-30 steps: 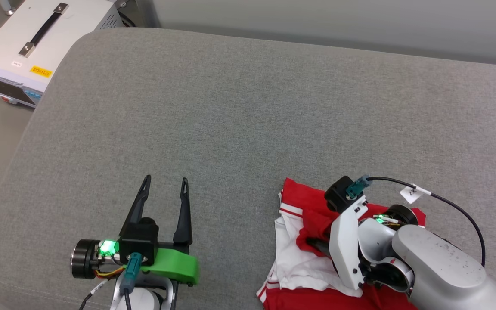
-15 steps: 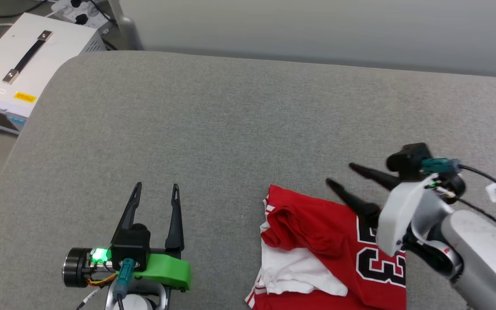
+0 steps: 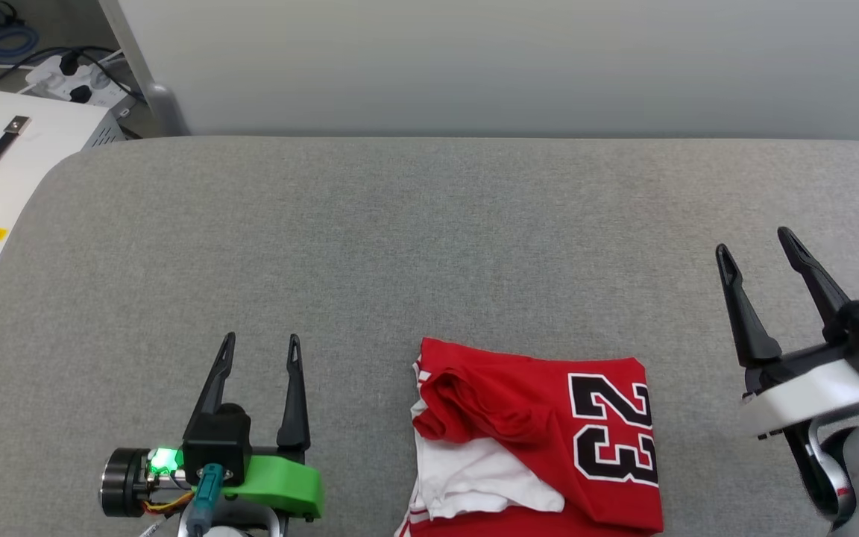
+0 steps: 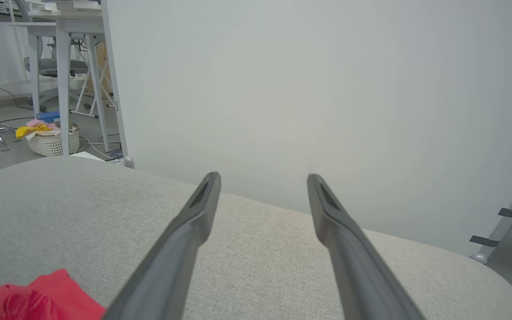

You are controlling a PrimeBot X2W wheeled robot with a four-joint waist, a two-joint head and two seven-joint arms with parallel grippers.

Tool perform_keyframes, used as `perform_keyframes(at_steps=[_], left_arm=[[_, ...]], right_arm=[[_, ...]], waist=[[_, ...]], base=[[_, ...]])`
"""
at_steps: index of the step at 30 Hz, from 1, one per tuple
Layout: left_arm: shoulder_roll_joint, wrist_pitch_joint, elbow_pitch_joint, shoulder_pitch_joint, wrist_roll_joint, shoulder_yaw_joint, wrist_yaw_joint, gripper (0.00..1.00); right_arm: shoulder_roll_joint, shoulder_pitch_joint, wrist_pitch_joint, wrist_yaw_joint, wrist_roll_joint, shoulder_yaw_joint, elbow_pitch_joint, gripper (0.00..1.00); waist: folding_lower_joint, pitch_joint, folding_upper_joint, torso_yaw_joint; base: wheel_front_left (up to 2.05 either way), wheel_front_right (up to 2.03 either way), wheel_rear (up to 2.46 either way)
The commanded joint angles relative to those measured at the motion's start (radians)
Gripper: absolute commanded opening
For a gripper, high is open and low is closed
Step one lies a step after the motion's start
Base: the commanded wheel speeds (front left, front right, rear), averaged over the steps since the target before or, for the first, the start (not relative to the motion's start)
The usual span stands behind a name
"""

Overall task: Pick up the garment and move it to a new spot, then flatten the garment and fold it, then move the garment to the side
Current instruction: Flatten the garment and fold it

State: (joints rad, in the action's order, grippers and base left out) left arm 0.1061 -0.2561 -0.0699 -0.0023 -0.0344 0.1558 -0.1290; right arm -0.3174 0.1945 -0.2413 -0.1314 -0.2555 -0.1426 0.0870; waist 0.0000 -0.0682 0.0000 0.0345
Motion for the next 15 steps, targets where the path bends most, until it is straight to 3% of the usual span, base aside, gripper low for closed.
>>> perform_keyframes(at_steps=[1,5,6,15], left_arm=[[0.004,-0.006,0.004,0.018,0.006,-0.003,-0.001,1.00],[0.002,-0.006,0.011,0.040,0.004,-0.006,-0.003,1.00],[0.003,-0.006,0.018,0.059,0.003,-0.009,-0.002,1.00],[0.006,-0.006,0.032,0.102,0.002,-0.012,0.006,1.00]], right_arm=[[0.031,-0.035,-0.012,0.001,0.032,0.029,-0.023,1.00],[0.108,-0.120,-0.019,0.001,0.100,0.111,-0.097,1.00],[0.154,-0.183,-0.020,0.001,0.116,0.154,-0.149,1.00],[0.200,-0.323,-0.020,0.001,0.124,0.177,-0.175,1.00]], waist=[[0.0000,0.019,0.0000,-0.015],[0.0000,0.037,0.0000,-0.021],[0.0000,0.050,0.0000,-0.021],[0.0000,0.071,0.0000,-0.012]], base=[[0.00,0.00,0.00],[0.00,0.00,0.00],[0.00,0.00,0.00],[0.00,0.00,0.00]])
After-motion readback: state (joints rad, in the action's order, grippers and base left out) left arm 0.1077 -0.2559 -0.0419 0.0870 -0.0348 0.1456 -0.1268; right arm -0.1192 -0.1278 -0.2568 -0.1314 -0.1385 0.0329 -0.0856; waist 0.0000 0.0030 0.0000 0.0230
